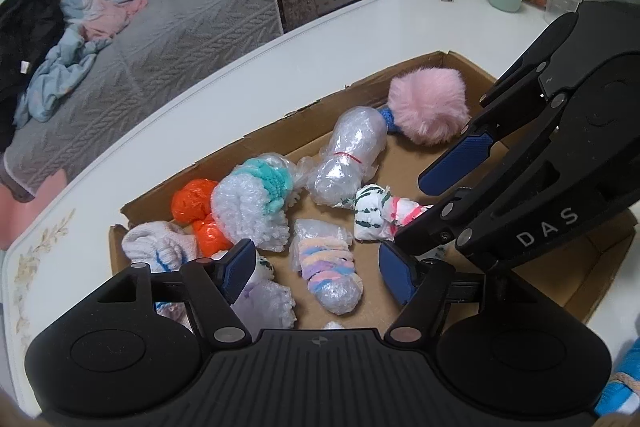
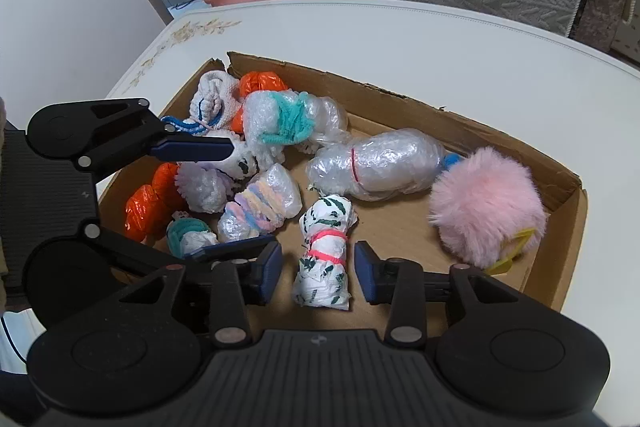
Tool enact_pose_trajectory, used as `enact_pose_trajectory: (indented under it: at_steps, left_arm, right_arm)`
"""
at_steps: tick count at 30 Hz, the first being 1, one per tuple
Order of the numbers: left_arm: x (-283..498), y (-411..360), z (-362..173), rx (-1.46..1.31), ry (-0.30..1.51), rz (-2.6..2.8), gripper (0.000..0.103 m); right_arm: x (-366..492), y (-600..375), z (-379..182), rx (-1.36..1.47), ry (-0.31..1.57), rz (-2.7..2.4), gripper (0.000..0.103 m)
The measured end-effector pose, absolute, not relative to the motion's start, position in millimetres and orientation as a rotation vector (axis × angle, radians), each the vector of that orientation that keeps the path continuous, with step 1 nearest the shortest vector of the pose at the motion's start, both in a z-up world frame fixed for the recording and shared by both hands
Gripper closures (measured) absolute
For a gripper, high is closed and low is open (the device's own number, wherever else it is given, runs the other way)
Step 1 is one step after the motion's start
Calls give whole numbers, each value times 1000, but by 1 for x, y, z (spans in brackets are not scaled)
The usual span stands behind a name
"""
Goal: Organize objects
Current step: 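Lower both bundles into the tray beside the others and open both grippers, then grasp the lilac sock bundle with the left gripper while the right grasps the blue-white sock bundle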
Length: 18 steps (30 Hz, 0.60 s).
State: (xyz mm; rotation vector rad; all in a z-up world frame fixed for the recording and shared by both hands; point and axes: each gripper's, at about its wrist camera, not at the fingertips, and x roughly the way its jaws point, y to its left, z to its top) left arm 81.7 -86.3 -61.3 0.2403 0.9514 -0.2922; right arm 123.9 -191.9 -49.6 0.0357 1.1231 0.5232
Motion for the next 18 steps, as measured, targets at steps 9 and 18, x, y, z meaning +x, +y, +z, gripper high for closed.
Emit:
enact_pose_trajectory:
  at_steps: [9, 18]
  left_arm:
    - [37, -61, -20, 226, 916, -244, 24]
    - [-53, -54, 3, 289, 938, -305, 19]
  right_arm:
    - [89, -206, -21, 14, 1082, 520, 57]
    - [31, -226, 5, 13, 1064, 575, 47]
